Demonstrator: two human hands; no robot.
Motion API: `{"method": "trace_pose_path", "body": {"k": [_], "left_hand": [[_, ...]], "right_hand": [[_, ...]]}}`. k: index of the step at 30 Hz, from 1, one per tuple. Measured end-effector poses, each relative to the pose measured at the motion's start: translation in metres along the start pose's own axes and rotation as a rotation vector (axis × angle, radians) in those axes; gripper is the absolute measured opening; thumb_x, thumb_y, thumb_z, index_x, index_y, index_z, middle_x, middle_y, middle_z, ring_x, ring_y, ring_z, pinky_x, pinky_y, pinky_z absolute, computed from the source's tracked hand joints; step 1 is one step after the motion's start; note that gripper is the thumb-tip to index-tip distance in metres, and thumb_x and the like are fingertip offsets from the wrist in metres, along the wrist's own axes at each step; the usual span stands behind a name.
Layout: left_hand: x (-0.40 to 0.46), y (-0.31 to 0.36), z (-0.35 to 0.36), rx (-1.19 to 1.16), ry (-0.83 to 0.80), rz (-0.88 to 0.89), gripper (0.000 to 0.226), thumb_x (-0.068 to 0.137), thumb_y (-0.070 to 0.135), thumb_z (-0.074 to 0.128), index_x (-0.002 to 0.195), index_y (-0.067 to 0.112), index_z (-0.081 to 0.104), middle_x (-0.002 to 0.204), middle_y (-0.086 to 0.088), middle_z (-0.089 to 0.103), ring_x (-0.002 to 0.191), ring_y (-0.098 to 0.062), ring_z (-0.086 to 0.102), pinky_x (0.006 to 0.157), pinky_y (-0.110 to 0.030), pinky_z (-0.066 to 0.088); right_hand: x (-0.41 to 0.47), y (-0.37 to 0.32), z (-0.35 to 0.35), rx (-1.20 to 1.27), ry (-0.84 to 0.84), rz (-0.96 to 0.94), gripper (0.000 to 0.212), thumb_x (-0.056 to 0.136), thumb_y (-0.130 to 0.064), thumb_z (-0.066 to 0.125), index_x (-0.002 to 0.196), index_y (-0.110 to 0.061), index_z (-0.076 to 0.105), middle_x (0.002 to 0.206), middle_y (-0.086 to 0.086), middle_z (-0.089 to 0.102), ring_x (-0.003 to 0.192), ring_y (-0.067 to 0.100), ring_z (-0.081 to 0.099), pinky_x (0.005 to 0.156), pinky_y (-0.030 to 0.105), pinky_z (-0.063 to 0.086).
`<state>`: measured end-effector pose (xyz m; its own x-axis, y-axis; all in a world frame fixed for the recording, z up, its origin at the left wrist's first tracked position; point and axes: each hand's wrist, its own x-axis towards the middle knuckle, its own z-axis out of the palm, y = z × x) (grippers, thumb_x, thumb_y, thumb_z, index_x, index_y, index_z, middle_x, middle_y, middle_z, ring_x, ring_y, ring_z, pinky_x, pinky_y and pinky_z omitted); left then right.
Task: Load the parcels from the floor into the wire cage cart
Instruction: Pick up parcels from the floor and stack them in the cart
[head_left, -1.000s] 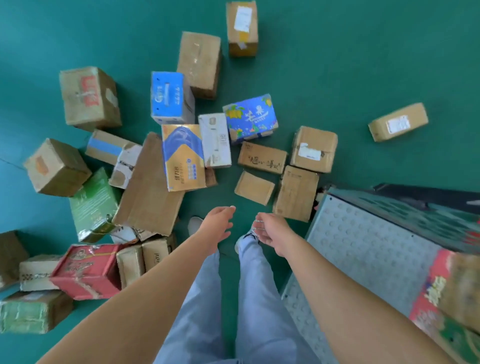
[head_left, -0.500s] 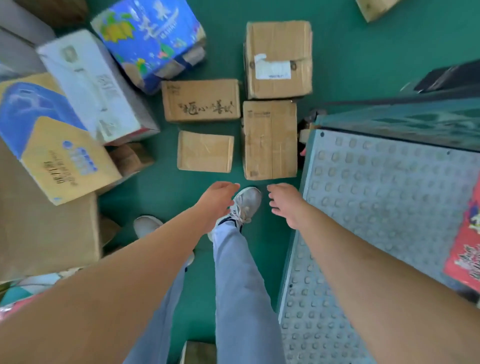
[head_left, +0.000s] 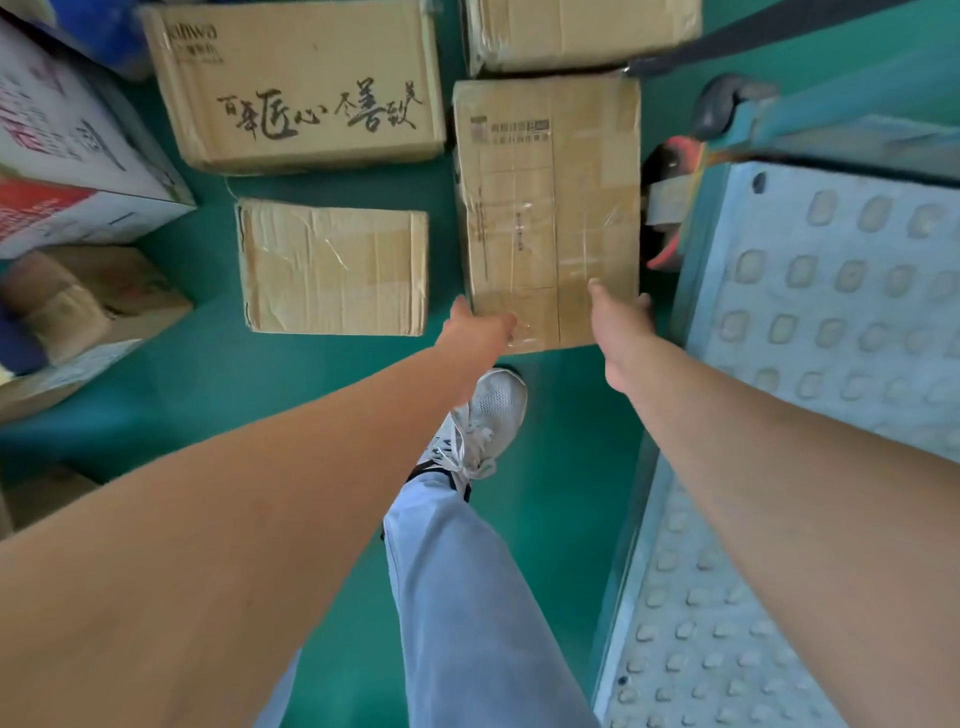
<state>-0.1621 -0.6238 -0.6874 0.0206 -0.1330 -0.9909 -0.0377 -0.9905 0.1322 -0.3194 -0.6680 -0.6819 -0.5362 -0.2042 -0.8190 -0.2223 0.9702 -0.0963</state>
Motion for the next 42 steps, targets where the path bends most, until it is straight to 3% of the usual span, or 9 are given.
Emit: {"method": "trace_pose_path", "body": {"k": [2,6,13,19,22,28,30,32,42], "left_hand": [[0.005,0.0,-0.004,-0.009,0.041,-0.013,0.064,0.095,0.035,0.057,0.153,0.024,0.031,0.133,-0.007,0.054,0.086,-0.02,0.049,0.077,-0.034,0.041],[-0.013,-0.003,-0.025,-0.047,0.115,-0.027,0.074,0.099,0.033,0.059,0.159,0.027,0.018,0.147,-0.005,0.045,0.108,-0.024,0.045,0.089,-0.039,0.035],[-0.118,0.001,-0.098,0.02,0.159,0.068,0.063,0.093,0.044,0.064,0.147,0.03,0.036,0.129,-0.003,0.058,0.103,-0.021,0.057,0.075,-0.033,0.039],[-0.261,0.016,-0.143,-0.068,0.149,0.026,0.054,0.086,0.067,0.064,0.123,0.035,0.04,0.106,0.002,0.06,0.093,-0.022,0.058,0.082,-0.045,0.04],[-0.334,0.014,-0.158,-0.139,0.15,0.028,0.057,0.08,0.064,0.068,0.119,0.033,0.04,0.109,-0.004,0.063,0.093,-0.028,0.068,0.08,-0.051,0.059],[-0.505,-0.003,-0.187,-0.105,0.148,0.107,0.059,0.082,0.05,0.069,0.125,0.029,0.034,0.114,-0.011,0.062,0.094,-0.034,0.071,0.075,-0.061,0.062],[-0.562,-0.014,-0.191,-0.1,0.118,0.146,0.064,0.077,0.05,0.071,0.125,0.029,0.034,0.115,-0.012,0.063,0.093,-0.034,0.072,0.075,-0.062,0.061],[-0.611,-0.024,-0.19,-0.076,0.075,0.171,0.072,0.068,0.051,0.072,0.125,0.029,0.033,0.116,-0.013,0.064,0.093,-0.036,0.073,0.075,-0.064,0.06],[-0.791,-0.082,-0.094,0.259,-0.168,0.325,0.039,0.097,0.031,0.066,0.125,0.02,0.04,0.106,-0.016,0.068,0.076,-0.031,0.069,0.078,-0.056,0.06]], "right_hand": [[0.0,0.004,0.005,0.017,-0.028,0.015,0.084,0.096,-0.054,0.058,0.161,-0.021,0.018,0.165,0.001,0.027,0.147,0.031,0.035,0.115,0.05,0.033],[-0.04,0.02,0.011,0.015,-0.092,-0.002,0.071,0.093,-0.052,0.065,0.146,-0.016,0.035,0.145,0.005,0.047,0.114,0.029,0.052,0.09,0.038,0.038],[-0.166,0.047,-0.005,0.161,-0.116,-0.03,0.056,0.095,-0.057,0.061,0.128,-0.02,0.035,0.118,0.001,0.055,0.092,0.012,0.053,0.074,0.032,0.038],[-0.308,0.046,-0.034,0.466,-0.154,0.153,0.065,0.085,-0.071,0.061,0.126,-0.029,0.034,0.112,-0.004,0.054,0.103,0.022,0.056,0.092,0.048,0.042],[-0.377,0.05,-0.052,0.56,-0.149,0.17,0.06,0.086,-0.065,0.064,0.123,-0.026,0.037,0.107,0.003,0.058,0.1,0.028,0.062,0.096,0.052,0.052],[-0.521,0.069,-0.121,0.688,-0.169,0.164,0.06,0.087,-0.057,0.069,0.125,-0.019,0.042,0.107,0.011,0.065,0.095,0.03,0.068,0.083,0.052,0.061],[-0.565,0.085,-0.15,0.713,-0.228,0.201,0.071,0.079,-0.066,0.069,0.129,-0.021,0.047,0.111,0.011,0.069,0.095,0.032,0.07,0.07,0.049,0.062],[-0.6,0.106,-0.175,0.733,-0.272,0.226,0.08,0.069,-0.075,0.068,0.13,-0.025,0.054,0.113,0.009,0.071,0.097,0.034,0.07,0.076,0.051,0.059],[-0.726,0.25,-0.31,1.211,-0.159,0.125,0.034,0.094,-0.038,0.067,0.113,-0.01,0.069,0.11,0.02,0.074,0.092,0.035,0.074,0.06,0.046,0.06]]}}
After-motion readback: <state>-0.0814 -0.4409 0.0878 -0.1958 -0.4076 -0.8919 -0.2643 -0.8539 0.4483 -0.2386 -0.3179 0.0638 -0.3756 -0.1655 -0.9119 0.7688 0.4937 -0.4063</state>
